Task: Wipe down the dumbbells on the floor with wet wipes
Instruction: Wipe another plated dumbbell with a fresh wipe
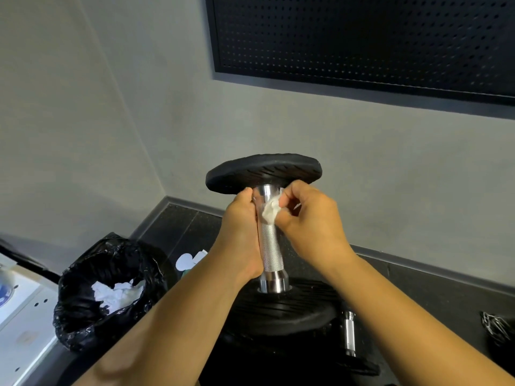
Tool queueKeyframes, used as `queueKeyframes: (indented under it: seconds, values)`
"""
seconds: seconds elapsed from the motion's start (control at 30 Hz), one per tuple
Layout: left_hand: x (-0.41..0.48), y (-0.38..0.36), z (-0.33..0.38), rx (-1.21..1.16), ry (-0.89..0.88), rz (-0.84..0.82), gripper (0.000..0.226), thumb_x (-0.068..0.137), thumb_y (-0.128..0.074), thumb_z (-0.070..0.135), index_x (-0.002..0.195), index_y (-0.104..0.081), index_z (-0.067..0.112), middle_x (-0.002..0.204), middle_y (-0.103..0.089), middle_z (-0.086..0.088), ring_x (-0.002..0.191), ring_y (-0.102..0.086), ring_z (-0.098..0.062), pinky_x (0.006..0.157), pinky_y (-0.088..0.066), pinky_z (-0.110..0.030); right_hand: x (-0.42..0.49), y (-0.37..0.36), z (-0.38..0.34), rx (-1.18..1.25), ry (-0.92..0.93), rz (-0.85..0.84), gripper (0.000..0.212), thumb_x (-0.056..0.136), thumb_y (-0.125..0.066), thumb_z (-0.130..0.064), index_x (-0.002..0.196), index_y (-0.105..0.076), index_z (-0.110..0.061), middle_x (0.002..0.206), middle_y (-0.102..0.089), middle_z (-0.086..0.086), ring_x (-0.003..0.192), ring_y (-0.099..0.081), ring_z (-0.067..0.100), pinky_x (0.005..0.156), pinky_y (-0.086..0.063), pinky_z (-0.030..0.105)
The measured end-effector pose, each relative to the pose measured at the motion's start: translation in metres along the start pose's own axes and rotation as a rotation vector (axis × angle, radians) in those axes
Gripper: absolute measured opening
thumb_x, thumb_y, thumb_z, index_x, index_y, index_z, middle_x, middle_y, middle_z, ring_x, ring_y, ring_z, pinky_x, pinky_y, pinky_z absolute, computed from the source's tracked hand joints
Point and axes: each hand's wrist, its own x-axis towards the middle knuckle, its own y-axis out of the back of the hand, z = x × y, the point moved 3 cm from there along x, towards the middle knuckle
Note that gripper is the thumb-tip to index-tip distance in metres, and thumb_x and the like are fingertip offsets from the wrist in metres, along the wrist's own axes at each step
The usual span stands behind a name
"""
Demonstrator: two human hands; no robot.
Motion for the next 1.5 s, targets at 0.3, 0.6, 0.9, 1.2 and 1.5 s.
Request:
queueKeyframes:
  seconds: [0.3,0.6,0.9,1.2,1.5]
  values:
    - [-0.001,-0.007,0.002,0.216,-0.235,0.204,0.024,0.072,-0.076,0.028,0.072,-0.058,0.013,0.051,-0.044,0.006,0.055,-0.045,-0.014,0.059,-0.040,-0.031,-0.027,0.041,0.009,0.056,-0.132,-0.287,0.011,0.079,-0.061,-0.004,0.070,-0.063,-0.009,0.060,-0.061,0.004,0.051,-0.051,0.013,0.054,-0.048,0.032]
    - [-0.009,-0.013,0.003,0.322,-0.516,0.217,0.028,0.085,-0.069,0.019,0.067,-0.051,0.007,0.046,-0.041,0.005,0.046,-0.039,-0.011,0.054,-0.039,-0.030,-0.052,0.013,0.022,-0.378,0.275,-0.575,0.014,0.087,-0.057,-0.028,0.078,-0.052,-0.018,0.064,-0.053,-0.007,0.062,-0.048,0.018,0.064,-0.046,0.037]
    - [-0.006,-0.015,-0.007,0.253,-0.356,0.058,0.048,0.085,-0.068,0.013,0.044,-0.046,0.025,0.045,-0.034,0.008,0.041,-0.031,-0.009,0.046,-0.027,-0.024,-0.013,-0.011,0.062,-0.458,0.097,-0.536,0.014,0.089,-0.057,-0.025,0.077,-0.052,-0.018,0.068,-0.053,-0.003,0.071,-0.053,0.022,0.065,-0.045,0.035]
    - [-0.007,-0.015,-0.010,0.078,-0.204,0.019,0.046,0.086,-0.067,0.021,0.052,-0.037,0.022,0.048,-0.026,0.004,0.045,-0.025,-0.011,0.042,-0.022,-0.024,-0.019,-0.016,0.107,0.179,-0.793,-0.738,0.020,0.088,-0.065,-0.031,0.086,-0.072,-0.012,0.080,-0.072,0.007,0.067,-0.067,0.019,0.061,-0.048,0.026]
    - [0.011,0.002,0.000,0.200,-0.357,0.440,0.033,0.083,-0.071,0.037,0.069,-0.047,0.019,0.046,-0.046,0.010,0.041,-0.045,-0.008,0.048,-0.044,-0.024,-0.029,0.026,0.063,-0.040,-0.571,-0.546,0.017,0.092,-0.053,-0.002,0.102,-0.065,0.004,0.091,-0.074,0.010,0.033,-0.045,0.000,0.030,-0.029,0.007]
